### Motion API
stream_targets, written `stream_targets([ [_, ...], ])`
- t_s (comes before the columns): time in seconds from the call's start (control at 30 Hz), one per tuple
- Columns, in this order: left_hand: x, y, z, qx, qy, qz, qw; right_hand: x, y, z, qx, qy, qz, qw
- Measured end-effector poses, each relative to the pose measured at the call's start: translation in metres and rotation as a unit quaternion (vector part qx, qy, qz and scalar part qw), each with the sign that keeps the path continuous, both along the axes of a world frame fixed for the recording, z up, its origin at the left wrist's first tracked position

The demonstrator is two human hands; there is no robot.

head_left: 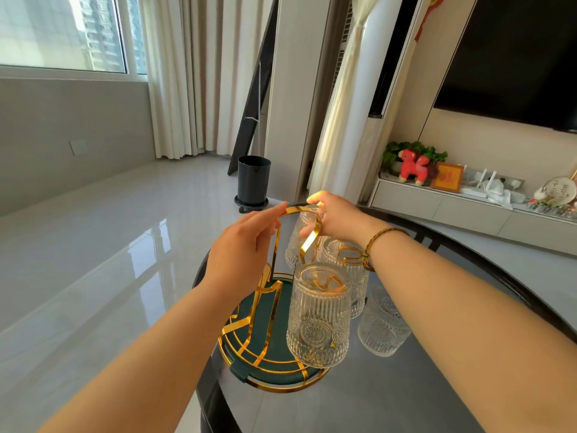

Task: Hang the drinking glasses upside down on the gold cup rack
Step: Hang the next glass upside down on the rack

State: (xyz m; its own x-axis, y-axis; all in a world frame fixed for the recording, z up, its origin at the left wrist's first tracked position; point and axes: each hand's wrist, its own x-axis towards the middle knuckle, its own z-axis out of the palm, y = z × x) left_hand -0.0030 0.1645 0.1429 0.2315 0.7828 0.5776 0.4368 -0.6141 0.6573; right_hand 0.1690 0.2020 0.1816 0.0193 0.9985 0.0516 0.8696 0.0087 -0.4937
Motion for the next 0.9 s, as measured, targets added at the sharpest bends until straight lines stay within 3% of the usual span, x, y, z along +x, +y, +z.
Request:
stream_targets([
  [0.37, 0.000, -0.001, 0.001, -0.003, -0.004, 0.002, 1.000, -0.001, 0.000, -0.008, -0.008, -0.043, 0.032, 0.999],
  [0.6, 0.001, -0.004, 0.001, 0.006, 0.001, 0.008, 1.000, 0.004, -0.012, -0.002, -0.028, -0.015, 0.012, 0.999],
  [0.9, 0.004, -0.018, 0.006, -0.007, 0.057, 0.031, 0.998, 0.026, -0.074, 0.010, 0.025, 0.015, -0.040, 0.999],
])
